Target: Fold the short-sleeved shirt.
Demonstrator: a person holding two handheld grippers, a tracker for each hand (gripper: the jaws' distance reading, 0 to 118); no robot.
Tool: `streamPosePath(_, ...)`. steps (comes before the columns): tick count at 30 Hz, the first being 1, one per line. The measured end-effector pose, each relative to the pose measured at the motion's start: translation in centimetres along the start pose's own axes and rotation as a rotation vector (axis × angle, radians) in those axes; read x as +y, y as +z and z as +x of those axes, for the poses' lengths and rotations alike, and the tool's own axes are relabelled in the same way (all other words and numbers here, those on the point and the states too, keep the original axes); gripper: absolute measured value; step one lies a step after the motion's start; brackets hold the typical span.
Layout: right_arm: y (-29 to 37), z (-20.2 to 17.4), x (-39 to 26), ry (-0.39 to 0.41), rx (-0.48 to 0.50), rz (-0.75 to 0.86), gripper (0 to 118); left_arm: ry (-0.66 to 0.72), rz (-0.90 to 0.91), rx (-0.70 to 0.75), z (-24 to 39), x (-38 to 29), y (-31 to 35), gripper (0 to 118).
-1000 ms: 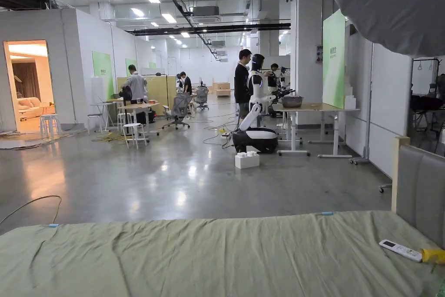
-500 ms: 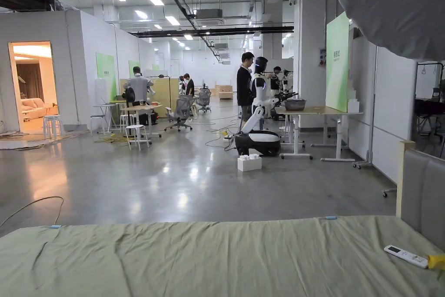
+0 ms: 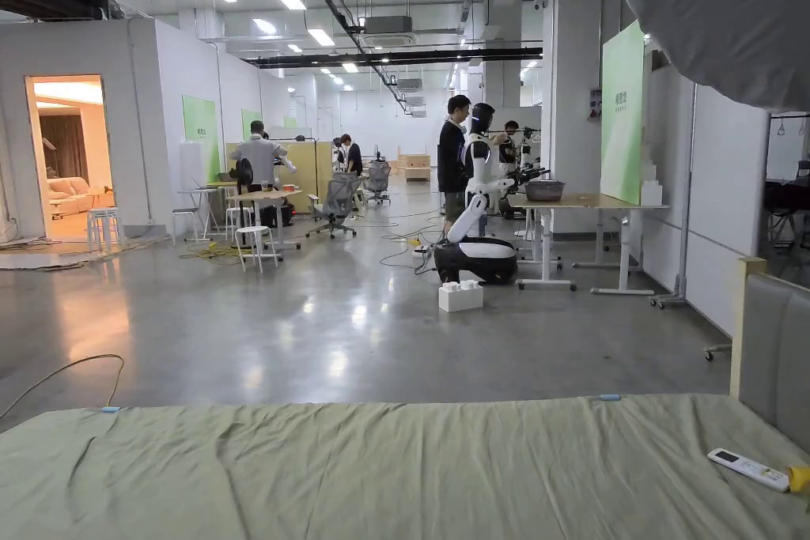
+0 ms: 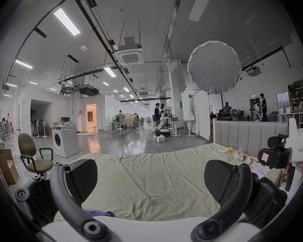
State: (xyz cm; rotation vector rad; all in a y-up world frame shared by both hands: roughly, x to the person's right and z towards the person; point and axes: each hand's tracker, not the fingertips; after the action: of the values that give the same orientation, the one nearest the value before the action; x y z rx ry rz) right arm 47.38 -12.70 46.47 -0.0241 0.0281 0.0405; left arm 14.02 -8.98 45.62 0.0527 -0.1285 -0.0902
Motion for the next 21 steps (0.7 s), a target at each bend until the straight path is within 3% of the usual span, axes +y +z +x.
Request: streamPosePath(21, 0.44, 0.41, 0.06, -0.012, -0.001, 0.000, 118, 0.016, -0.014, 0.016, -0.23, -0.16, 0.09, 118)
